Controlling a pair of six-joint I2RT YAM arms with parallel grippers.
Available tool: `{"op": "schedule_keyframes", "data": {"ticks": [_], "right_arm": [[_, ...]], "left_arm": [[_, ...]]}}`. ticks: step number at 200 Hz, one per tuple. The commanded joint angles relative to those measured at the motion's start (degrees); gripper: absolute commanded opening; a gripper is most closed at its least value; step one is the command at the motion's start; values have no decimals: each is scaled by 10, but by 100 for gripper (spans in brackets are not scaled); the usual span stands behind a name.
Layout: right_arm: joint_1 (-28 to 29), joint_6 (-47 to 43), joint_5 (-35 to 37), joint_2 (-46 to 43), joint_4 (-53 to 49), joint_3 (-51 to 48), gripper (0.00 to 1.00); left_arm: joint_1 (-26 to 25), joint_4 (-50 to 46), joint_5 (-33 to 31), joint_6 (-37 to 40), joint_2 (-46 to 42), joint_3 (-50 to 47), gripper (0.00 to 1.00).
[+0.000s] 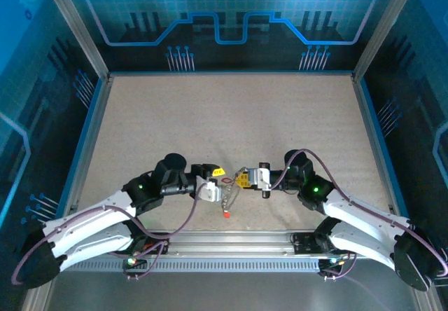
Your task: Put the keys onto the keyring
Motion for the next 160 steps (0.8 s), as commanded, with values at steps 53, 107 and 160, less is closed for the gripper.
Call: {"op": "schedule_keyframes", "data": {"ticks": [53, 107, 160], "right_arm": [[4, -17, 8, 1, 8, 12, 0], [5, -17, 11, 1, 8, 10, 0], [5, -16, 11, 0, 11, 7, 0]], "left_arm": [[67, 2, 74, -147, -34, 9, 42], [68, 83, 169, -198, 43, 19, 38], [49, 152, 179, -144, 80, -6, 36]]}}
